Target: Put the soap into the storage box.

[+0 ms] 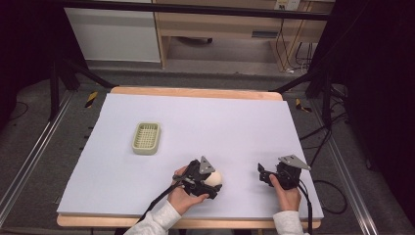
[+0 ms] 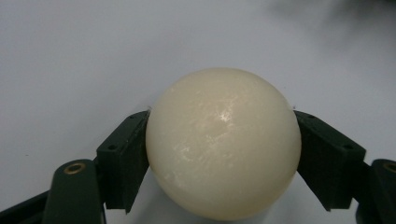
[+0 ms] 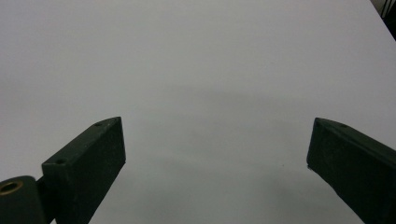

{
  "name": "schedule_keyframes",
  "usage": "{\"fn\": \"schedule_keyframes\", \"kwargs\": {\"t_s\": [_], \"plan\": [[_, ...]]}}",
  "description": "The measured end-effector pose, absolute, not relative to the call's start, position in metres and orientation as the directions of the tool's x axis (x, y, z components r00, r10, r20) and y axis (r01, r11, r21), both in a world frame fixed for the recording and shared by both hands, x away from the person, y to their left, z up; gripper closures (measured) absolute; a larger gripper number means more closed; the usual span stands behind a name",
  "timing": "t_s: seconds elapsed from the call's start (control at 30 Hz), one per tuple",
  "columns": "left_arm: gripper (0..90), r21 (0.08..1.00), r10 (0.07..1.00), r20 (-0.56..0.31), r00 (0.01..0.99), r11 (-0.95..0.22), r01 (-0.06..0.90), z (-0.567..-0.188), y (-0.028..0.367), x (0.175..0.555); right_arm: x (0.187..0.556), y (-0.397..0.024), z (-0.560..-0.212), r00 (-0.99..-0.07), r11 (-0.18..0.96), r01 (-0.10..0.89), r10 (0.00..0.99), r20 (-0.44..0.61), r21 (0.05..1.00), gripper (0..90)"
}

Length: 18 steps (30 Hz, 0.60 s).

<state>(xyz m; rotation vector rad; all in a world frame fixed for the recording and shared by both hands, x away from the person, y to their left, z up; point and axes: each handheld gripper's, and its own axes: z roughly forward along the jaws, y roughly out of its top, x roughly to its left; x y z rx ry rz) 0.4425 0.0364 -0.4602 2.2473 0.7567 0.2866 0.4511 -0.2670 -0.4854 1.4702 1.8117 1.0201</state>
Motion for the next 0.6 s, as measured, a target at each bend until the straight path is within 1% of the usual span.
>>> {"fn": "schedule_keyframes", "kwargs": {"t_s": [0.6], "plan": [[24.1, 0.726, 0.630, -0.005, 0.777, -0.532, 0.436, -0.441, 0.067, 0.448, 0.452, -0.268, -0.486, -0.218, 0.091, 0.530, 0.976, 0.032, 0.843, 4.8]]}}
